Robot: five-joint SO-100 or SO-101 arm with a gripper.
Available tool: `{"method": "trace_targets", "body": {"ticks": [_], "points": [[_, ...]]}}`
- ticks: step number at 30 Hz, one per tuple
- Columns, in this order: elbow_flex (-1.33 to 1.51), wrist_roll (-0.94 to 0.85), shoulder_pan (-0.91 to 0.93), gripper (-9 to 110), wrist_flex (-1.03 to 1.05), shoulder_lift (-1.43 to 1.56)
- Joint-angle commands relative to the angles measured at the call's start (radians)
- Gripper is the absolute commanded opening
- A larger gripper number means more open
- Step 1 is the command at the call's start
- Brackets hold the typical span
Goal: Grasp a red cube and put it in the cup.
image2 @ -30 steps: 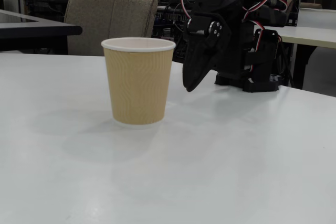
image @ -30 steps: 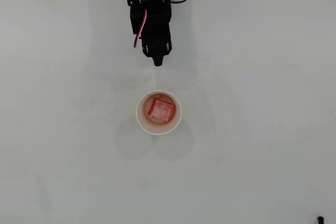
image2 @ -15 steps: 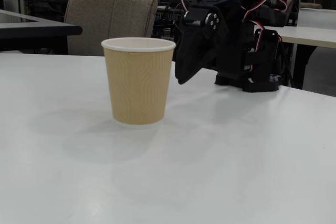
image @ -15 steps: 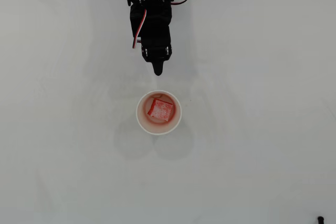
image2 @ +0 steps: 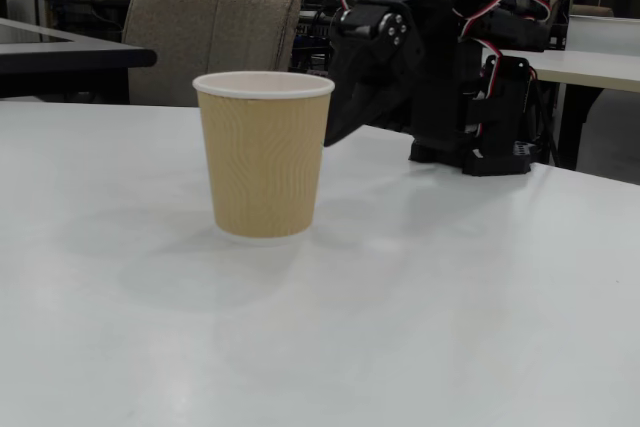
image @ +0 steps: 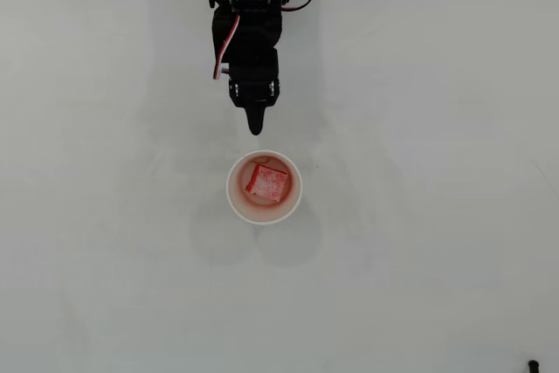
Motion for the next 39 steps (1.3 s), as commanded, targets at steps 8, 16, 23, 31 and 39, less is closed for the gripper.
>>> {"method": "trace_targets", "body": {"ticks": [8,16,23,31,39], "points": [[0.072,-0.006,-0.049,0,-0.025,0.008],[0.072,-0.006,-0.095,0,-0.02,0.008],[0.072,0.121,-0.092,0,-0.028,0.008],[0.072,0.198,-0.078,0,-0.031,0.008],[0.072,0.233,-0.081,0,-0.031,0.009]]}}
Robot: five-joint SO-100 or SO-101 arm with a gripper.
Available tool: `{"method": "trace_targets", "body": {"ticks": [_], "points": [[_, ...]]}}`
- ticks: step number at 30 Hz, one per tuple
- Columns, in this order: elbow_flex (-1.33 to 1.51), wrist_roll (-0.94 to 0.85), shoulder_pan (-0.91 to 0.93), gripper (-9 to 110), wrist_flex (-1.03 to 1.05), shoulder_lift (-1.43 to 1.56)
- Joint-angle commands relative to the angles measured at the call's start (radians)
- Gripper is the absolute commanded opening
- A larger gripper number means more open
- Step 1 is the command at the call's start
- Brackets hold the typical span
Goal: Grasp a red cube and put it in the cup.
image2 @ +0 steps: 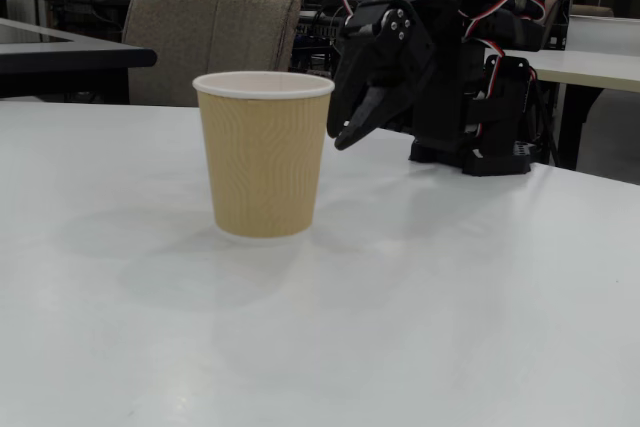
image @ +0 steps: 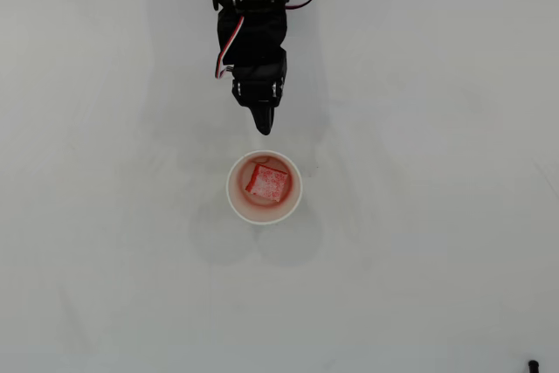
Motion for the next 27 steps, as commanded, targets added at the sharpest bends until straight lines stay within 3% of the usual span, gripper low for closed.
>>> {"method": "trace_targets", "body": {"ticks": [1,27], "points": [[0.072,0.005,-0.005,0,-0.031,0.009],[0.072,-0.084,-0.021,0,-0.038,0.008]]}}
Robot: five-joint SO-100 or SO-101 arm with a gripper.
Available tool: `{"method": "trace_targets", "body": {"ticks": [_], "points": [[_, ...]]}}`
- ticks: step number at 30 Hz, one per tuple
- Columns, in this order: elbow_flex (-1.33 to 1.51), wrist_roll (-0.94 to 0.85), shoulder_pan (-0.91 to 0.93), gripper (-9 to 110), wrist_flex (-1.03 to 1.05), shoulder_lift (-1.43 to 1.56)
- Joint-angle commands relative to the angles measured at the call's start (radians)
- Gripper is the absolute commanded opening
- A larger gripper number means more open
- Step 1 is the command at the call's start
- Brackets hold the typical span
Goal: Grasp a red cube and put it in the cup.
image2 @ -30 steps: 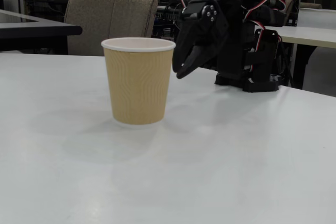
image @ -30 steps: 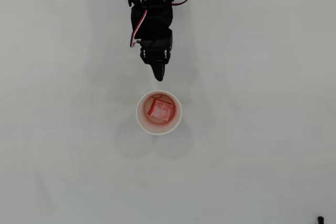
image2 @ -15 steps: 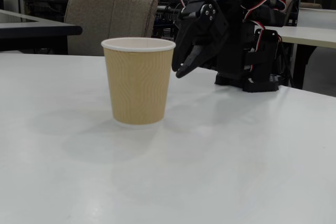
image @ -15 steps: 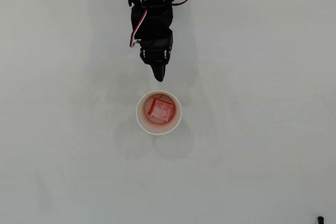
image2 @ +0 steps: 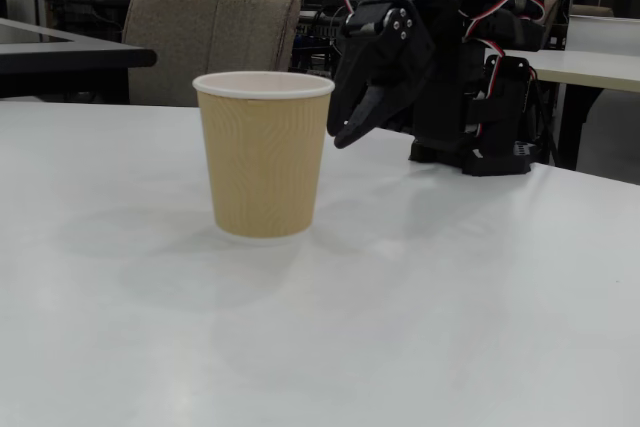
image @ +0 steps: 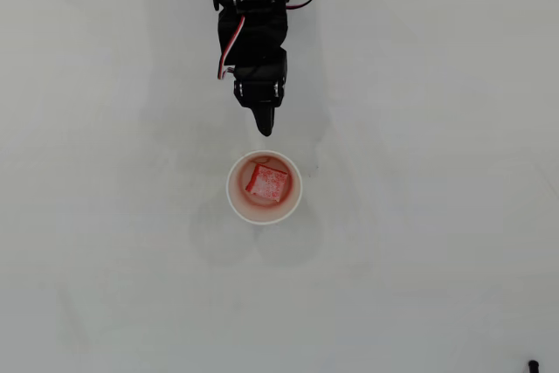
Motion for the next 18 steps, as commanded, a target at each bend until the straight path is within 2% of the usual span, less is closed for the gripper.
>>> {"method": "trace_targets", "body": {"ticks": [1,18], "points": [[0.072,-0.021,-0.02,0,-0.026,0.008],[0.072,-0.02,-0.026,0,-0.023,0.008]]}}
